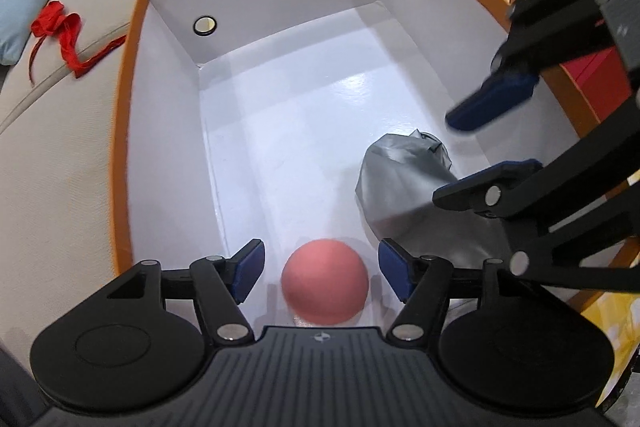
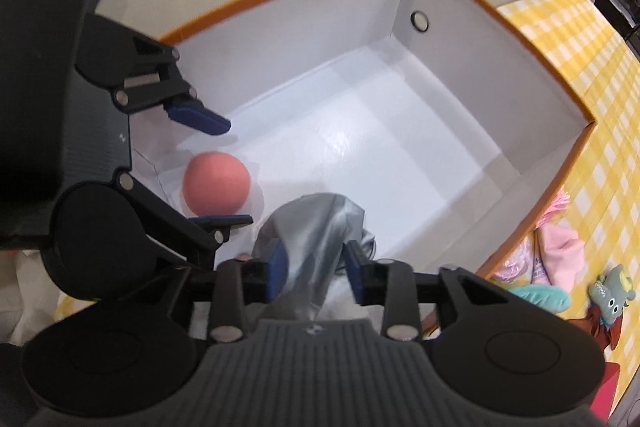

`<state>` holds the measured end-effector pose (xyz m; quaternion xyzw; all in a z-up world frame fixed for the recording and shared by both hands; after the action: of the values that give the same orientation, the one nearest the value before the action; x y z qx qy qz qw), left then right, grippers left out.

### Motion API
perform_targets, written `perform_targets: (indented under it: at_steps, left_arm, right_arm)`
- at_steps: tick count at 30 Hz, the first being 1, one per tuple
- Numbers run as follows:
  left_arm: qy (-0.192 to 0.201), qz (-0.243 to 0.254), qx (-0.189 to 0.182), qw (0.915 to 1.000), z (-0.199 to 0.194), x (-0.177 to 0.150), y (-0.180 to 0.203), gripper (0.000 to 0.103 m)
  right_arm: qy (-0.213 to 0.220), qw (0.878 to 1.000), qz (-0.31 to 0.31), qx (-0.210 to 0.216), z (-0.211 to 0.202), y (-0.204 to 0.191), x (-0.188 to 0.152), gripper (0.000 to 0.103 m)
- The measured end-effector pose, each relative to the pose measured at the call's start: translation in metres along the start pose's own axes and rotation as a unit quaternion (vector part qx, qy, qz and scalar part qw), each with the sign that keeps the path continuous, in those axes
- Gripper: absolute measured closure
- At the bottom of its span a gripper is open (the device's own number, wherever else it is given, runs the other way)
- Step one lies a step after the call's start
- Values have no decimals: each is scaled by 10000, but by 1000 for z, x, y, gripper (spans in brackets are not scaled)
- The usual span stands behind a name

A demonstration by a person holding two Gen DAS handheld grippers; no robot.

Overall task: Organize soft objects
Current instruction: 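Open both tools to drop the ball and pouch into the orange box, then move both tools back to the table toward the headband and plush bag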

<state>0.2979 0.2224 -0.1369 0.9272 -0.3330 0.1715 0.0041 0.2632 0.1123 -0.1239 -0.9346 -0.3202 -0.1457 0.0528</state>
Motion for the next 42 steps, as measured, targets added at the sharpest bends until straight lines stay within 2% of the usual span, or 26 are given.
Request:
perform_targets:
  at_steps: [2,3,7,13,21,32,39,42]
  left_arm:
    - [30,-9,13,10000,-4,2,-2,26]
    - [54,-34,17,10000,-8,3,-3,26]
    - [140,-122,40,9998,-22,12,-3,25]
    - [328,27,146,9994,-53,24,11,24]
    - [535,417,274,9973,-94,47,52,24]
    - [716,888,135,9934,-113,70,141,20]
    - [489,1134,-20,9923,-93,50,191,19]
    - [376,970,-119,9945,-81,39,203,19]
  right_arm:
    - [99,9999,82,-75,-10,2,1,47]
    - [149,9998,137,-72,-14,5,1,45]
    - [356,9988,316,77,-36,12,-3,45]
    - [693,9962,498,186,-69,25,-13,43]
    - [891,9938,664,-104,-124,49,-45,42]
    - [902,9876,1209,-426,-172,106,-154,41]
    - [939,9811,1642,-411,-182,131,-240,36]
    - [867,9804,1721,-416,-170,133,-272,36]
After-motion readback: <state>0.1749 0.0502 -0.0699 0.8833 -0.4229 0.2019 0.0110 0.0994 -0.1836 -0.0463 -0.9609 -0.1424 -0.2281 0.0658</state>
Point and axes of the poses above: each gripper's, at about its wrist camera, not at the fingertips, and z roughly the way its jaws point, y to its right, x to its top, the point moved 9 cm from there along z, roughly the way its jaws point, and after that the axes turned 1 degree about -y, right-handed, at the moved point
